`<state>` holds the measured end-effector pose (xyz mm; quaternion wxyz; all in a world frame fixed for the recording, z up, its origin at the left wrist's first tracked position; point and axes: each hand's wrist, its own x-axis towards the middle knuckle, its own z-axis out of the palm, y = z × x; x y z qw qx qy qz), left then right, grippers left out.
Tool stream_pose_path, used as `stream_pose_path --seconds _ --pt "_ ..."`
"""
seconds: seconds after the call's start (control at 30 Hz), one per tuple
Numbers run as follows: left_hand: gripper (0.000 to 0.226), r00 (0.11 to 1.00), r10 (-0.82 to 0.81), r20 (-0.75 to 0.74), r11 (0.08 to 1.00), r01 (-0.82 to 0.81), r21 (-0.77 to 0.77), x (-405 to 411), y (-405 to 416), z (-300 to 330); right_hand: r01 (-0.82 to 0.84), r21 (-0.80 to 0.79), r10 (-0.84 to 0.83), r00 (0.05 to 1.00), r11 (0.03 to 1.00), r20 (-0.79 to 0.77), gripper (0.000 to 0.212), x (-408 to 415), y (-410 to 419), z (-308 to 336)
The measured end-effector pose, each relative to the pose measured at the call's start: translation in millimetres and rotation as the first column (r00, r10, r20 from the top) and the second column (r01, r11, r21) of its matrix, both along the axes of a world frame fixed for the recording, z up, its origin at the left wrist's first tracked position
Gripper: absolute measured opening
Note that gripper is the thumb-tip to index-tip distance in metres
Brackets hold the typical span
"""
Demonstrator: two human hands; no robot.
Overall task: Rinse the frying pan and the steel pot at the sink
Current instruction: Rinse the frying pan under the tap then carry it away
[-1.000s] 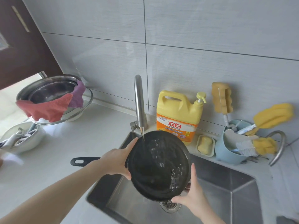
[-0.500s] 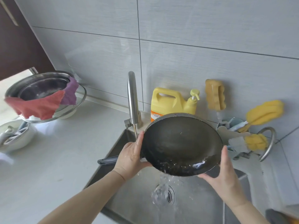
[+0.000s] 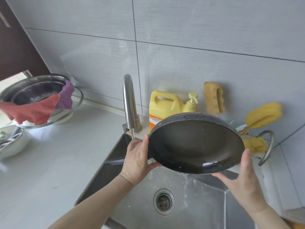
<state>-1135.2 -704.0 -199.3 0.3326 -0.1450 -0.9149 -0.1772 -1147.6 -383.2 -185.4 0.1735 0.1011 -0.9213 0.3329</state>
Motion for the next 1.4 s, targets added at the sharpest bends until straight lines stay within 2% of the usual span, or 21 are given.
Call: stream_pose_path --seconds 0.07,0.13,0.3,0.37,0.43,0.5,0.57,0.63,0.7,0.73,0.77,0.83,0.87,0.93,1.0,1.07,1.13,1.23,1.3,1.4 --pt "0.136 0.992 -0.009 0.123 1.0 0.007 0.018 1.9 -6.7 -8.6 -0.033 0.021 0.033 0.999 0.999 -0.011 0.149 1.9 -4.9 -6.6" --pt "0.143 0.968 -0.003 0.25 1.0 -0.003 0.024 5.5 -20.8 -20.7 -0.108 0.047 0.108 0.994 0.993 0.007 0.15 5.7 -13.3 -15.9" --pt "0.145 0.857 0.03 0.514 1.0 -0.028 -0.011 24.3 -63.8 -36.5 -0.265 -0.08 0.276 0.929 0.961 0.247 0.151 9.6 -51.2 -38.0" --pt "0.143 0.734 0.053 0.677 0.998 -0.062 -0.011 29.6 -73.2 -20.5 -0.297 -0.177 0.341 0.877 0.938 0.337 0.148 8.8 -63.7 -42.9" --pt "0.141 0.536 0.05 0.843 0.997 -0.081 -0.008 29.9 -83.9 -8.1 -0.31 -0.238 0.388 0.792 0.921 0.47 0.148 4.1 -73.7 -49.0" --pt "0.14 0.329 -0.054 0.943 0.992 -0.09 0.089 25.5 -97.3 -1.1 -0.29 -0.269 0.396 0.669 0.918 0.628 0.149 -1.8 -80.3 -52.7" --pt "0.128 0.17 -0.187 0.968 0.971 -0.116 0.208 19.8 -113.6 4.2 -0.303 -0.285 0.408 0.521 0.91 0.75 0.147 -5.1 -85.1 -54.4" --pt "0.111 0.025 -0.25 0.968 0.958 -0.137 0.251 15.3 -125.1 14.6 -0.321 -0.329 0.442 0.399 0.888 0.804 0.134 -4.0 -91.3 -57.1" --pt "0.104 -0.092 -0.229 0.969 0.969 -0.115 0.218 12.7 -133.3 25.3 -0.295 -0.418 0.504 0.345 0.859 0.792 0.112 5.1 -99.7 -60.3" --pt "0.104 -0.119 -0.205 0.972 0.975 -0.11 0.192 12.1 -135.8 31.8 -0.262 -0.46 0.526 0.328 0.849 0.784 0.108 11.9 -104.9 -62.1" --pt "0.106 -0.115 -0.171 0.979 0.981 -0.112 0.158 12.4 -137.8 37.4 -0.218 -0.503 0.548 0.322 0.836 0.772 0.109 19.4 -110.7 -65.5" --pt "0.114 -0.03 -0.026 0.999 0.998 -0.059 0.024 16.1 -135.8 52.6 -0.136 -0.559 0.567 0.36 0.818 0.741 0.115 34.2 -122.5 -75.1" --pt "0.12 0.046 0.071 0.996 0.997 -0.009 -0.071 18.6 -133.4 59.6 -0.112 -0.573 0.565 0.399 0.812 0.722 0.119 41.4 -129.5 -78.7" --pt "0.123 0.259 0.224 0.94 0.964 0.083 -0.253 26.0 -124.7 71.0 -0.09 -0.565 0.532 0.483 0.82 0.696 0.13 51.6 -141.2 -88.3" --pt "0.123 0.465 0.275 0.842 0.927 0.104 -0.36 35.3 -117.1 78.6 -0.071 -0.543 0.49 0.54 0.837 0.684 0.142 55.5 -148.1 -93.4" --pt "0.126 0.584 0.279 0.762 0.92 0.064 -0.386 44.6 -114.2 79.4 -0.064 -0.518 0.449 0.595 0.853 0.666 0.15 52.8 -148.9 -90.2" --pt "0.133 0.623 0.268 0.735 0.942 -0.011 -0.334 53.8 -115.0 71.1 -0.111 -0.449 0.399 0.676 0.887 0.62 0.153 42.2 -144.4 -76.2" --pt "0.14 0.583 0.22 0.782 0.975 -0.153 -0.161 63.7 -117.2 42.7 -0.274 -0.327 0.416 0.733 0.905 0.537 0.151 13.3 -130.2 -34.9" --pt "0.141 0.551 0.049 0.833 0.974 -0.211 0.082 65.8 -114.7 26.4 -0.389 -0.221 0.443 0.706 0.894 0.553 0.15 -7.1 -117.1 -3.8" --pt "0.139 0.488 -0.321 0.812 0.857 -0.215 0.468 64.0 -104.0 13.1 -0.504 -0.106 0.449 0.631 0.857 0.632 0.148 -29.4 -102.2 37.7"
